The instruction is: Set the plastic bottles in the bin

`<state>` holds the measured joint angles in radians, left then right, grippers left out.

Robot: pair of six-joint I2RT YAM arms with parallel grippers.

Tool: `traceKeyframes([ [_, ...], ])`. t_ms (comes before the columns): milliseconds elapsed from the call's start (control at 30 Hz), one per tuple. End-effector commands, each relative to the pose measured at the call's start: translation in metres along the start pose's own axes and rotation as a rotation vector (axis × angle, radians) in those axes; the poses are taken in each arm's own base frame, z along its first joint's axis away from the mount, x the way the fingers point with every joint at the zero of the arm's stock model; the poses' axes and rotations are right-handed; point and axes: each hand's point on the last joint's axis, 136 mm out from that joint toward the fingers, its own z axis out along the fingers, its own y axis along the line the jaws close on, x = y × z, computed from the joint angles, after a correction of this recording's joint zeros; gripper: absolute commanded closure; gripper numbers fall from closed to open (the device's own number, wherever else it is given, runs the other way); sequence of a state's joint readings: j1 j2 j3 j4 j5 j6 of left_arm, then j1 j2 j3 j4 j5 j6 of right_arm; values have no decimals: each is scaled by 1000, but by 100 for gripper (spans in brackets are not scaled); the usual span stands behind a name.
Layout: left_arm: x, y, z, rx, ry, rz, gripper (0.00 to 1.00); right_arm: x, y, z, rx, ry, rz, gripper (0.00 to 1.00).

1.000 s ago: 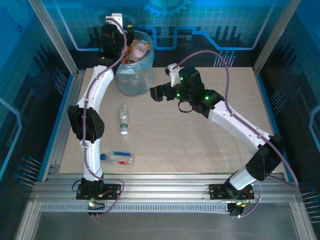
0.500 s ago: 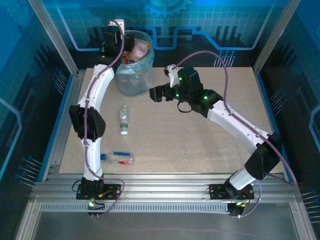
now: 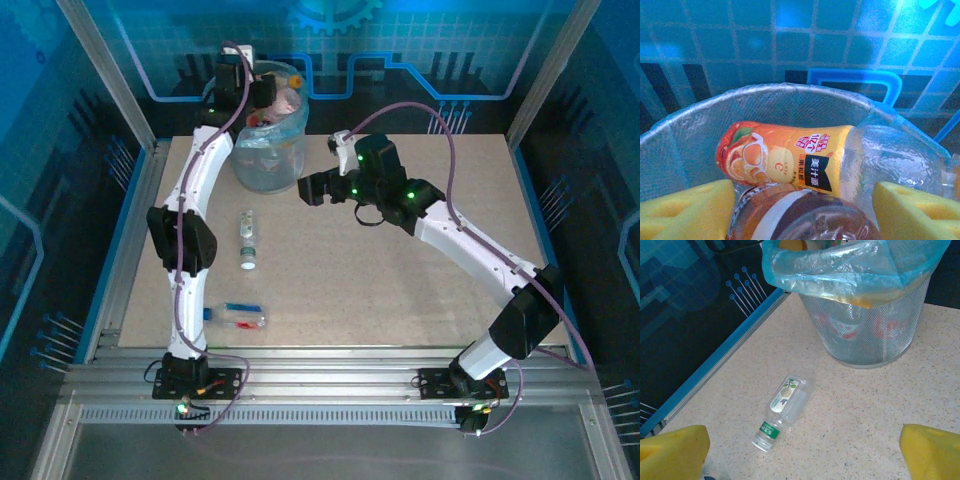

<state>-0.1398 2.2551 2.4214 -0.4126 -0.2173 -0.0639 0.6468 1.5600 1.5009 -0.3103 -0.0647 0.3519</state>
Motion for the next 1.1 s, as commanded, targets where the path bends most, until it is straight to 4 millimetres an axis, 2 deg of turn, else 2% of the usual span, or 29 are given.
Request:
traceKeyframes([
  [0,-9,-1,-11,28,12,-35,21,-2,7,-4,-20,11,14,1],
  [167,-70,-12,-60,97,-113,-102,14,-6,14,-10,-22,-5,2,1],
  [267,-95,-17,-92,140,-159,-134,12,-5,18,-10,-22,-4,-2,1],
  [333,-104,-19,-113,163,-173,-141,11,-3,21,-8,-20,1,-4,1],
  [467,-107,-14,-154,167,-183,-142,10,7,34,0,-21,27,-25,2],
  [600,-95,-6,-195,160,-180,-118,10,20,52,16,-26,70,-49,3],
  [733,-63,6,-231,130,-137,-83,10,39,67,40,-13,133,-57,3],
  [933,-11,25,-276,93,-76,-65,10,66,88,74,0,216,-59,3],
  [1067,11,31,-300,94,-67,-85,10,87,93,100,31,263,-55,3],
])
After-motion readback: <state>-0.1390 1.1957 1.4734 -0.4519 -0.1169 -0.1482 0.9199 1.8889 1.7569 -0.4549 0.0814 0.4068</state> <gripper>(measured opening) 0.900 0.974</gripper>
